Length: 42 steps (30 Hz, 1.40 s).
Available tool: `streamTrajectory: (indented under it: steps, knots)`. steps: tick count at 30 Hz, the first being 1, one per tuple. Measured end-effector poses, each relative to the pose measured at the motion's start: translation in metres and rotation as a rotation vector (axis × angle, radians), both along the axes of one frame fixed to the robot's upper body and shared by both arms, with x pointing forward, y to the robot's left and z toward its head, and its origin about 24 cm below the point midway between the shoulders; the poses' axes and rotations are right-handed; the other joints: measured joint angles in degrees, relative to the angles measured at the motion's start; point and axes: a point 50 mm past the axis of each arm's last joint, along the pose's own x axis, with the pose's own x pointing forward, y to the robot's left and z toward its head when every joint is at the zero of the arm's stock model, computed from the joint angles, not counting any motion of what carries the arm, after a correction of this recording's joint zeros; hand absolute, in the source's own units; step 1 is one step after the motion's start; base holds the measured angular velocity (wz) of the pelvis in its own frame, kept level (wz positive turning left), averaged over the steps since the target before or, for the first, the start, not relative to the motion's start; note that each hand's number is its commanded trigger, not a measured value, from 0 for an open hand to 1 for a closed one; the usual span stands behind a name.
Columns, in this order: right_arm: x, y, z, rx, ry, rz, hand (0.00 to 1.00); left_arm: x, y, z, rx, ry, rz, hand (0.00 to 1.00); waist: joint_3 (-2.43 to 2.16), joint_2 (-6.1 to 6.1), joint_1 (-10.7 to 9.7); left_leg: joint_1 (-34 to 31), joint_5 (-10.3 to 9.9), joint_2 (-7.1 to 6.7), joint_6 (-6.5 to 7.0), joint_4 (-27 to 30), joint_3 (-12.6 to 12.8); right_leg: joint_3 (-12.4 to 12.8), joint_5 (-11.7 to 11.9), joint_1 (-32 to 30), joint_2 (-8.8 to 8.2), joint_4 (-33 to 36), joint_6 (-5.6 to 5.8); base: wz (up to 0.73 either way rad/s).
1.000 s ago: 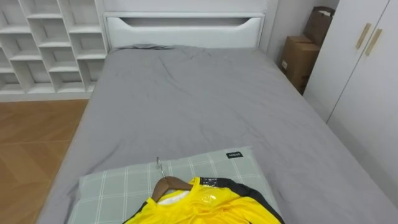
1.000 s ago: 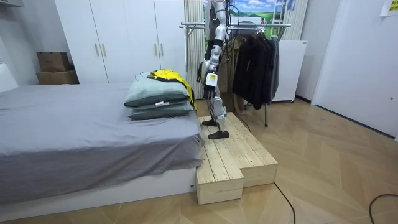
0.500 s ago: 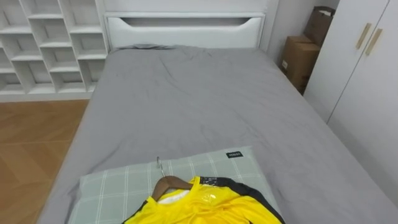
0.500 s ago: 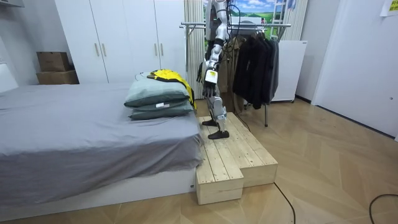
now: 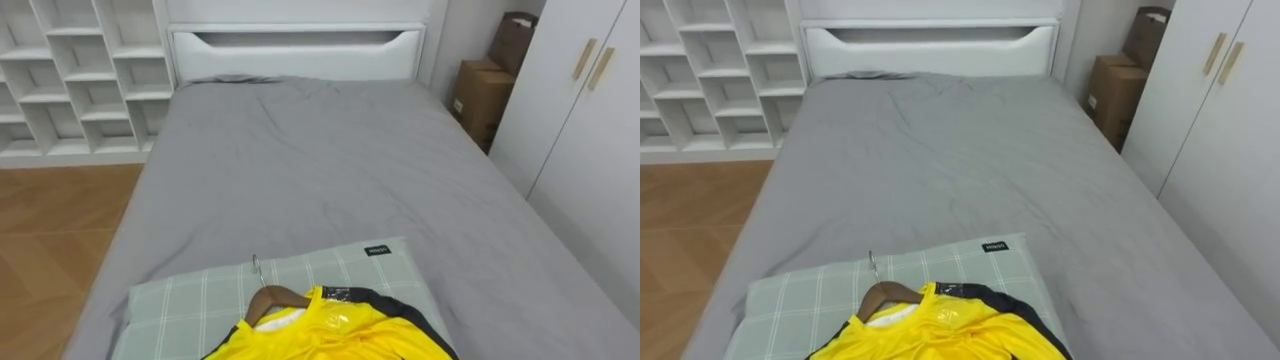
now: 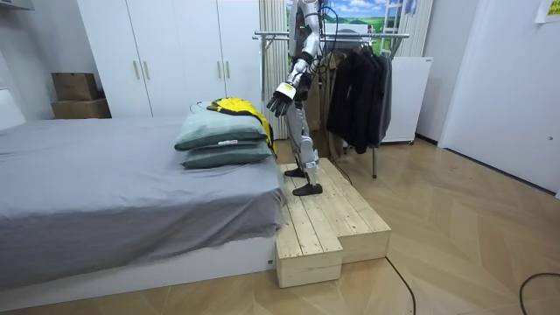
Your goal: Hang clothes
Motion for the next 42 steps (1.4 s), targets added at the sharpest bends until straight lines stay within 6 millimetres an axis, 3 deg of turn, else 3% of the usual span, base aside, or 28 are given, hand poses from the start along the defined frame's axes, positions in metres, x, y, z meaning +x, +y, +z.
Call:
streamTrajectory:
  steps: [8,17,28,34,39,42]
  knots:
    - [0.008,-0.004,0.002,-0.038,-0.038,0.08,0.0,0.058,-0.009,0.046,0.192,-0.282,-0.223,0.0,-0.05,0.48,-1.85,0.0,0.01,-0.02,0.0,0.07,-0.17,0.1,-0.01,0.1,-0.03,-0.04,0.0,0.0]
    - [0.01,-0.004,0.002,-0.042,-0.05,0.084,0.0,0.102,-0.029,0.093,0.254,-0.534,-0.385,0.0,-0.24,0.17,-2.76,-0.3,0.01,-0.06,0.0,0.05,0.17,0.32,-0.02,-0.37,-0.02,-0.13,-0.01,-0.01]
    - [0.012,-0.005,0.003,-0.04,-0.055,0.087,0.0,0.114,-0.039,0.099,0.27,-0.502,-0.542,0.0,-0.09,0.49,-3.57,0.37,0.01,-0.02,0.0,0.06,1.5,1.49,-0.01,-0.32,0.06,-0.06,-0.02,-0.06]
    - [0.016,-0.006,0.004,-0.019,-0.073,0.092,0.0,0.125,-0.049,0.101,0.294,-0.462,-0.678,0.0,0.5,1.36,-4.9,0.03,0.0,0.0,0.0,-0.04,1.49,1.71,0.06,-0.83,0.11,0.03,-0.06,-0.01]
    - [0.018,-0.011,0.006,-0.017,-0.085,0.099,0.0,0.127,-0.054,0.096,0.26,-0.434,-0.717,0.0,0.2,2.31,-5.83,0.02,0.01,0.04,0.0,-0.07,1.67,1.93,0.08,-1.01,0.16,0.1,-0.08,-0.02]
    - [0.017,-0.012,0.006,-0.017,-0.086,0.101,0.0,0.128,-0.056,0.093,0.244,-0.416,-0.729,0.0,0.25,2.46,-6.03,0.11,0.02,0.06,-0.01,0.04,1.65,1.99,0.08,-0.98,0.17,0.08,-0.09,-0.01]
